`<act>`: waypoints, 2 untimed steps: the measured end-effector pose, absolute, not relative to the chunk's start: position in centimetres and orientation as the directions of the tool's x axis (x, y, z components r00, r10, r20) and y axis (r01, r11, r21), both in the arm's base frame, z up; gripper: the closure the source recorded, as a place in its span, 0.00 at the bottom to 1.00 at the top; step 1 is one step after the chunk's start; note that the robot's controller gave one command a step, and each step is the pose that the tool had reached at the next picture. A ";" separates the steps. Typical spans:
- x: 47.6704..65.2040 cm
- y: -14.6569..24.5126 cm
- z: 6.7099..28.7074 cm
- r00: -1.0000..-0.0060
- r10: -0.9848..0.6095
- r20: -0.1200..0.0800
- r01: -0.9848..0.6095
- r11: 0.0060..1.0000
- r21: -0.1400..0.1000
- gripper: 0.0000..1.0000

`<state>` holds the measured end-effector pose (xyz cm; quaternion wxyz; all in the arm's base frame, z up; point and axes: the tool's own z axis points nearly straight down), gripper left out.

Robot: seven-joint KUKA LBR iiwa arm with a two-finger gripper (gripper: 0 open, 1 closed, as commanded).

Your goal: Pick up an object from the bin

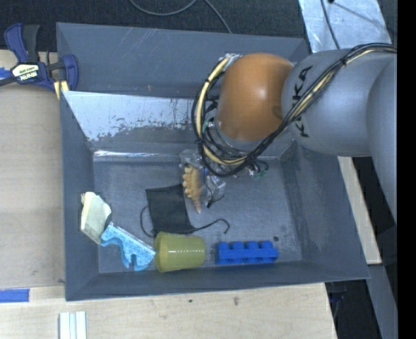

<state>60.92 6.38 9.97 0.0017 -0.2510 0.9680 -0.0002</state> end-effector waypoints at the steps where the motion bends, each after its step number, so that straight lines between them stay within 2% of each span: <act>1: 61.0 6.4 12.3 -0.874 -0.486 -0.006 -0.486 0.874 -0.001 1.00; 2: 61.0 6.5 14.5 -0.874 -0.485 -0.008 -0.485 0.874 -0.002 1.00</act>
Offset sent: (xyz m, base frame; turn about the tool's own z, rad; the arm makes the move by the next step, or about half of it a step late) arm -0.0003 -0.0001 0.0897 0.0000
